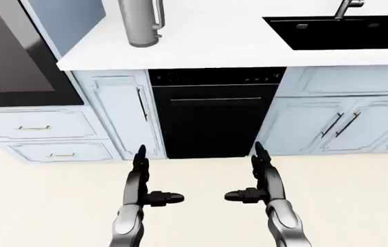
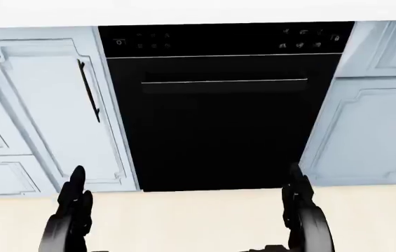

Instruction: Press the button to open the lid of the electric kettle.

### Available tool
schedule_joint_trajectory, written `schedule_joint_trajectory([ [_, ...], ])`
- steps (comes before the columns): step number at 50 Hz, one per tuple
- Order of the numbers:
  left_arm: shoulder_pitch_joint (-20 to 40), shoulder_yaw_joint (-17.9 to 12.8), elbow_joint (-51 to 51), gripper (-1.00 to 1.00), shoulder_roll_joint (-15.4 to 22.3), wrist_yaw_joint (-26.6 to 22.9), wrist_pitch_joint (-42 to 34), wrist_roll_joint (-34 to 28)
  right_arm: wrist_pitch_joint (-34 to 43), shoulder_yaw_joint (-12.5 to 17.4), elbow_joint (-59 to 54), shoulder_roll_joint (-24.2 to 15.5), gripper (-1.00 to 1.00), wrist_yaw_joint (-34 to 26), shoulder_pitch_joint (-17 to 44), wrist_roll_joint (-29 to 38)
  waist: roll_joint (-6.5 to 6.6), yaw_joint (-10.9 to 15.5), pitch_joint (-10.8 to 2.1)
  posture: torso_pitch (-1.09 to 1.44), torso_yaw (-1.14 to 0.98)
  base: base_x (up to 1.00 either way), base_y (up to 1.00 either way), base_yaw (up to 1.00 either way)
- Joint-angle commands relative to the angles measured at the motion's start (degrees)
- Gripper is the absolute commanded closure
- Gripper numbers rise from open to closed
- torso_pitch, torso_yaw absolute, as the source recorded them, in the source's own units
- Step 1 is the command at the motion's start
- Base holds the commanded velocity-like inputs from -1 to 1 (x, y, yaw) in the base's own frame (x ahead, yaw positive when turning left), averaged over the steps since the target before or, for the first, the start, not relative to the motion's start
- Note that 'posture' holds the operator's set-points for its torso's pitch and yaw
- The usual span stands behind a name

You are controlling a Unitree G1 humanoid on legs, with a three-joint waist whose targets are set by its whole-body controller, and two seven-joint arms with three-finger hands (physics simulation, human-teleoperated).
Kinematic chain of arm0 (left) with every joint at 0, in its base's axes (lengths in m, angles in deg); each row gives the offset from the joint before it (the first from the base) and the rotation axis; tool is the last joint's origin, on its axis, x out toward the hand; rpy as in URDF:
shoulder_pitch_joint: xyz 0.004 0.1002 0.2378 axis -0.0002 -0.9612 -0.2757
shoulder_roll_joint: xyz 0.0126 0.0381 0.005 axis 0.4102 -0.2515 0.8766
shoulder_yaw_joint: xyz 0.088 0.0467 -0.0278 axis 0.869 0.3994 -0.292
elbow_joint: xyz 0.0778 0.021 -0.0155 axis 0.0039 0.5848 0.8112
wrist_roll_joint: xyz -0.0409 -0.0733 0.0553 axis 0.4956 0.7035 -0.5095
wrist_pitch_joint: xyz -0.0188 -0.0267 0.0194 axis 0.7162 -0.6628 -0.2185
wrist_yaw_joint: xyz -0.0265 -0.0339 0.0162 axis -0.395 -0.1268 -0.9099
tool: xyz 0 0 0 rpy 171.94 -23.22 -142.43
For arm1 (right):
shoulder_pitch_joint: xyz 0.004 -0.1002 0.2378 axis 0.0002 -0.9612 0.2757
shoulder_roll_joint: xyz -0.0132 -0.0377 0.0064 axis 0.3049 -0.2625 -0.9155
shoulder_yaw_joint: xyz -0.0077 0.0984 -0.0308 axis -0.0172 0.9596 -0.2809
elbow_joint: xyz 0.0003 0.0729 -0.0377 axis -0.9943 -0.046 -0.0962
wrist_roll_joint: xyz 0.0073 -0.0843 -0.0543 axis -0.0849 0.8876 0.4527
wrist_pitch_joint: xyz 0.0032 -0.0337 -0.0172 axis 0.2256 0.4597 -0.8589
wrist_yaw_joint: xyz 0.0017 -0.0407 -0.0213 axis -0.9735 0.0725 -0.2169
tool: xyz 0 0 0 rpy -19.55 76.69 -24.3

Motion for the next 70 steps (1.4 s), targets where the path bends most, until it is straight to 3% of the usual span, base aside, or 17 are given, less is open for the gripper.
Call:
schedule_joint_trajectory([
  [1, 1.8, -0.3, -7.2, -1.0, -0.1, 0.4, 0.7, 1.0, -2.4, -0.7, 6.7, -0.5, -1.0, -0.8, 0.9, 0.6, -0.45, -0.1, -0.05, 0.0, 0.0, 0.0, 0.0, 0.0],
  [3, 1.8, -0.2, -8.6, -1.0, 0.1, 0.5, -0.1, 0.8, -1.5, -0.8, 8.2, -0.4, -1.0, -1.2, 0.6, 0.8, -0.07, 0.4, -3.61, 0.0, 0.0, 0.0, 0.0, 0.0],
  [5, 1.7, -0.1, -11.2, -1.0, 0.2, 0.3, -1.6, 0.8, -0.7, -1.0, 9.7, -0.2, -1.0, -1.5, 0.1, 1.1, -0.45, 0.2, -1.03, 0.0, 0.0, 0.0, 0.0, 0.0],
  [7, 1.9, -0.3, -11.9, -1.0, 0.5, 0.7, -0.3, -0.4, -0.6, -1.0, 10.6, -0.4, -1.0, -1.8, 0.3, 1.5, -0.47, 0.3, -3.9, 0.0, 0.0, 0.0, 0.0, 0.0],
  [8, 1.8, -0.5, -11.9, -1.0, 0.5, 0.5, 0.0, 0.0, -0.9, -0.9, 10.7, -0.5, -1.0, -1.9, 0.4, 1.9, -0.47, 0.3, -4.17, 0.0, 0.0, 0.0, 0.0, 0.0],
  [14, 2.2, -1.3, -15.2, -1.0, 0.5, -0.6, -2.9, 1.6, 0.9, -0.6, 14.4, -1.1, -1.0, -3.9, 0.9, 2.6, -0.26, 0.4, -4.64, 0.0, 0.0, 0.0, 0.0, 0.0],
  [15, 2.4, -2.0, -16.5, -1.0, 0.3, -1.1, -4.9, 3.9, 2.5, -0.5, 15.6, -1.1, -1.0, -4.5, 0.9, 2.2, -0.25, 0.5, -4.67, 0.0, 0.0, 0.0, 0.0, 0.0],
  [22, 3.3, -1.8, -24.7, -1.0, 1.3, -1.4, -10.4, 3.5, 10.0, 1.4, 23.6, -2.1, -1.0, -7.1, 3.3, 1.7, -0.23, 0.5, -5.19, 0.0, 0.0, 0.0, 0.0, 0.0],
  [33, 7.2, -6.6, -33.4, -1.0, 3.4, -0.2, -20.3, 5.3, 18.4, 5.4, 30.3, -4.2, -1.0, -6.8, 8.9, -0.2, -0.14, 0.4, -5.03, 0.0, 0.0, 0.0, 0.0, 0.0],
  [41, 10.3, -9.9, -36.9, -1.0, 5.6, 0.7, -25.1, 6.9, 23.9, 9.7, 31.8, -7.8, -1.0, -4.9, 15.1, -3.4, -0.1, 0.4, -4.54, 0.0, 0.0, 0.0, 0.0, 0.0],
  [59, 17.0, -14.3, -42.7, -1.0, 10.5, 2.9, -34.1, 11.0, 28.7, 12.6, 32.9, -12.5, -1.0, -2.7, 21.4, -6.4, -0.06, 0.5, -4.01, 0.0, 0.0, 0.0, 0.0, 0.0],
  [70, 17.7, -15.9, -43.1, -1.0, 12.2, 3.5, -35.2, 12.2, 28.9, 12.3, 33.8, -13.4, -1.0, -2.6, 22.0, -5.8, 0.04, 0.5, -3.97, 0.0, 0.0, 0.0, 0.0, 0.0],
])
